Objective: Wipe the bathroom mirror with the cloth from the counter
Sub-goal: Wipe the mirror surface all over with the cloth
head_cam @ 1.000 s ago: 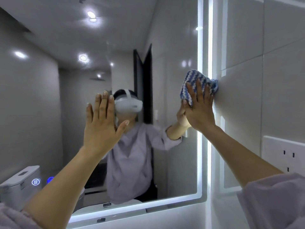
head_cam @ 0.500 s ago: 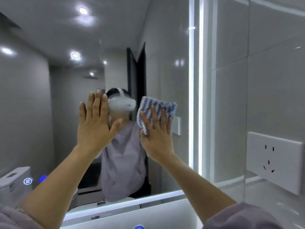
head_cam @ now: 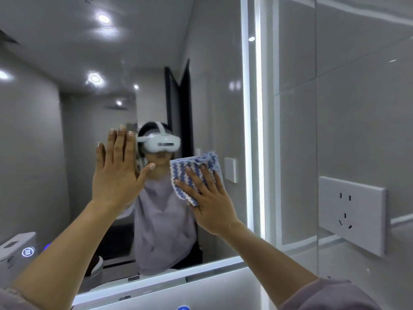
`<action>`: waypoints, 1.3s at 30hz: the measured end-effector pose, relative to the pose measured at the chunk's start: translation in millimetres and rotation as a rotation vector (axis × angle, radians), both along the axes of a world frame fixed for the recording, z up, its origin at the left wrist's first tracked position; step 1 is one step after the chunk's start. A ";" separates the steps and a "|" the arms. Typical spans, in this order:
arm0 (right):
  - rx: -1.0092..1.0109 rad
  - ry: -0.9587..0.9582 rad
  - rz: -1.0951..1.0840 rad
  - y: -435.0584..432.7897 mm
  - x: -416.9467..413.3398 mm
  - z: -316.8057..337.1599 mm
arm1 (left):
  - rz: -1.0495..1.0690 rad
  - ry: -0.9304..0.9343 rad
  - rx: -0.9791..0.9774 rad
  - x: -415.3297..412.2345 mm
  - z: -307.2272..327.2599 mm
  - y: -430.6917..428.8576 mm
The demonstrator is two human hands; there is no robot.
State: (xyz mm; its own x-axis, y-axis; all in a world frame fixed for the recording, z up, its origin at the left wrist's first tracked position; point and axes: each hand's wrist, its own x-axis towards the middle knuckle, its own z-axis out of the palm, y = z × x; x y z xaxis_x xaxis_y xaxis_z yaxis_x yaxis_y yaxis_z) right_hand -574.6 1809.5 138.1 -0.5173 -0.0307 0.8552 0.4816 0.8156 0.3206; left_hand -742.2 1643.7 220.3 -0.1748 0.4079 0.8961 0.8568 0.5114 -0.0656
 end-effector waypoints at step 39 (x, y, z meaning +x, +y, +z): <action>-0.175 -0.002 0.032 -63.5 -58.9 -67.8 | -0.043 0.008 0.001 -3.9 -0.2 1.7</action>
State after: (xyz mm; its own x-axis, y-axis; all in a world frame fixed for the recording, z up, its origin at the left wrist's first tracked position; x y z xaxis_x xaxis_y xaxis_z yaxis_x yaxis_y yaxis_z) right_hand -633.5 1746.1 70.4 -0.5204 0.1015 0.8479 0.4537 0.8741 0.1738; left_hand -746.1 1645.4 220.1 -0.1496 0.4142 0.8978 0.8774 0.4743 -0.0726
